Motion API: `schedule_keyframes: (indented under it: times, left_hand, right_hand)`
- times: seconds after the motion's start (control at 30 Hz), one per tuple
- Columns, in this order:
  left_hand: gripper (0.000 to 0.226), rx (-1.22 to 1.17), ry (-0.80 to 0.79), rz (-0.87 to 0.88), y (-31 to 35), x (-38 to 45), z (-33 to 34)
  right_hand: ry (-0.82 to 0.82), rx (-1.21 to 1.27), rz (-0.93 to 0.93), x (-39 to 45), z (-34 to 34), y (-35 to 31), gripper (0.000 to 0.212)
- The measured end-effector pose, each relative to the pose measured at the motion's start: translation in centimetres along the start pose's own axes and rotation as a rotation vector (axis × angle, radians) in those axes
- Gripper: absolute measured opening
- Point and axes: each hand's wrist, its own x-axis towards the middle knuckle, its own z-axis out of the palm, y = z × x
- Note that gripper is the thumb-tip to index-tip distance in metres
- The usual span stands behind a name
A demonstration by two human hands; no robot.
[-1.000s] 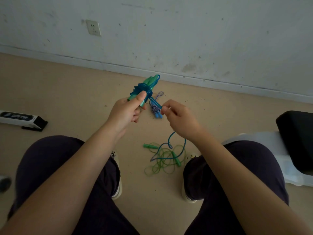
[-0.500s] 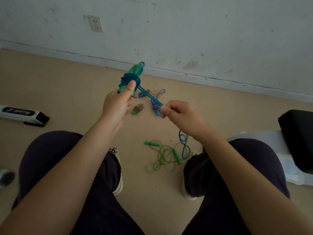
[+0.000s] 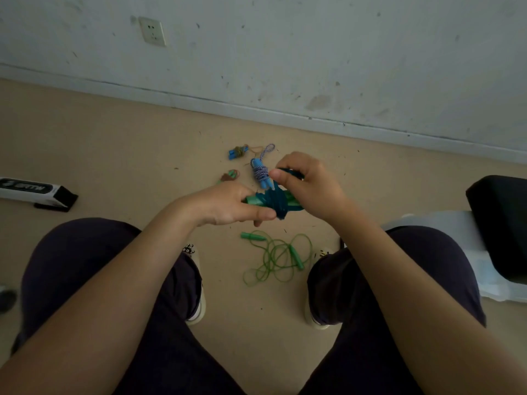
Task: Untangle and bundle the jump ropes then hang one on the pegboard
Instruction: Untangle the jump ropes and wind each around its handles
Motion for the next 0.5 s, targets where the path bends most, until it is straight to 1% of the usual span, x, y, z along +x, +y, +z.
schedule_keyframes:
  times: [0.1, 0.17, 0.27, 0.4, 0.47, 0.5]
  left_hand:
    - [0.041, -0.076, 0.068, 0.114, 0.3, -0.1, -0.1]
    - [0.044, -0.145, 0.060, 0.151, 0.3, -0.4, -0.1]
    - [0.042, -0.329, -0.041, 0.143, 0.4, -0.7, 0.0]
    - [0.046, -0.449, -0.214, 0.086, 0.7, -1.3, -0.1]
    - [0.046, -0.478, -0.240, 0.048, 0.7, -1.4, -0.2]
    - [0.047, -0.493, -0.223, 0.041, 0.7, -1.4, -0.1]
  right_hand:
    - [-0.032, 0.060, 0.094, -0.1, 0.2, 0.1, 0.022]
    - [-0.033, 0.093, 0.118, -0.1, 0.2, -0.2, 0.025]
    - [-0.010, 0.135, 0.117, 0.0, 0.1, -0.7, 0.026]
    - [-0.004, 0.170, 0.067, -0.1, 0.2, -1.2, 0.020]
    - [-0.008, 0.147, 0.046, -0.1, 0.3, -1.3, 0.018]
    - [-0.005, 0.125, 0.038, -0.1, 0.3, -1.3, 0.017]
